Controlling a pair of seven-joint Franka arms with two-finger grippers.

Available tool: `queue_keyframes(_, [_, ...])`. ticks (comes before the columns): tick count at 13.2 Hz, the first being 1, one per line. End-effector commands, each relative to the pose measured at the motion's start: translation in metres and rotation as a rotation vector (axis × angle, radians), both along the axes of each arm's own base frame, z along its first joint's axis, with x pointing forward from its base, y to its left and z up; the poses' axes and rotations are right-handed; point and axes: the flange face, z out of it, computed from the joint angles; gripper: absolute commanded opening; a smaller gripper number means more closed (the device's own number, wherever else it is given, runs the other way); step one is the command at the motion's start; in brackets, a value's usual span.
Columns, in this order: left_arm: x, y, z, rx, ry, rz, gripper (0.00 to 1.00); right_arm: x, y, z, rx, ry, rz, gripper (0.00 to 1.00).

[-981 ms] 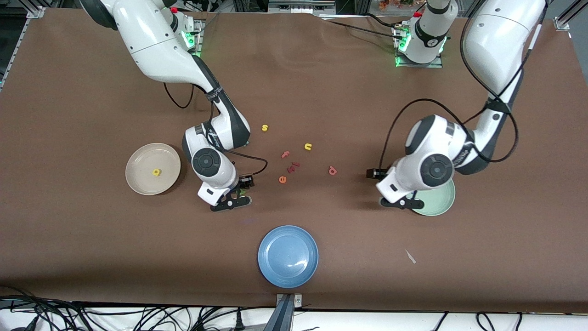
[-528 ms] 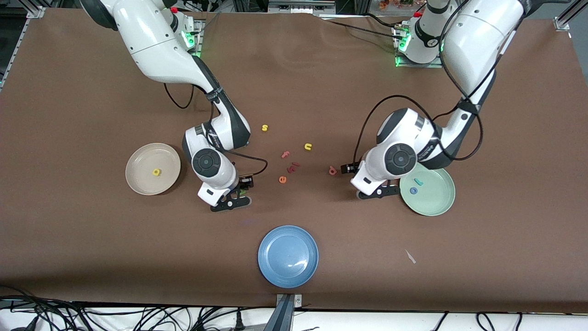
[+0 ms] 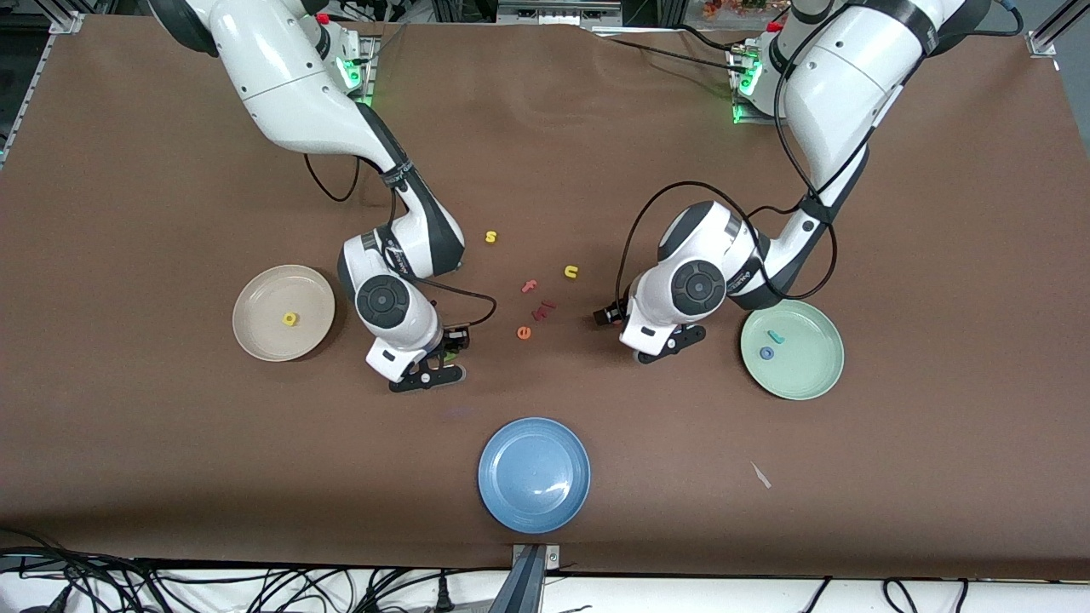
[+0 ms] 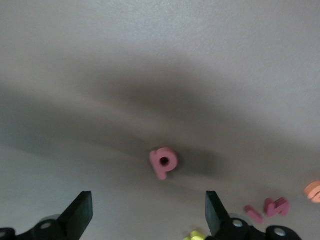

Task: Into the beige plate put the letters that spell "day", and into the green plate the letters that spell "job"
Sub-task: 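Grasp the green letter with the right gripper while the left gripper grasps the pink letter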

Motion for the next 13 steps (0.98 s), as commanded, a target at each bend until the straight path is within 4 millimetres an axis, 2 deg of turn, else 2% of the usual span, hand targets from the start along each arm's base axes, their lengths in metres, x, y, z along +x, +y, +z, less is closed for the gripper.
queue_keyframes(1, [0.000,-0.002,-0.008,-0.017,0.007,0.048,0.86,0.003,0.009,-0.005,0.019,0.006,-0.022,0.60])
queue_keyframes(2, [0.000,-0.002,-0.009,-0.016,0.008,0.049,0.73,0.003,0.009,-0.005,0.019,0.006,-0.030,0.60])
queue_keyframes(4, [0.001,-0.001,-0.020,-0.023,0.009,0.063,0.70,0.006,0.010,-0.005,0.022,0.000,-0.048,0.60])
queue_keyframes(5, [-0.001,-0.005,-0.027,-0.019,0.015,0.084,0.65,0.007,0.011,-0.005,0.023,-0.001,-0.053,0.60])
queue_keyframes(7, [-0.007,-0.013,-0.037,-0.014,0.017,0.082,0.64,0.006,0.014,-0.008,0.024,-0.001,-0.057,0.58])
queue_keyframes(10, [-0.006,-0.012,-0.037,-0.016,0.014,0.085,0.53,0.007,0.015,-0.007,0.025,-0.001,-0.058,0.54])
queue_keyframes(12, [-0.004,-0.010,-0.037,-0.015,0.016,0.090,0.30,0.007,0.015,-0.007,0.026,-0.001,-0.060,0.54])
queue_keyframes(13, [-0.002,-0.007,-0.036,-0.015,0.014,0.095,0.22,0.007,0.015,-0.007,0.026,-0.001,-0.060,0.54])
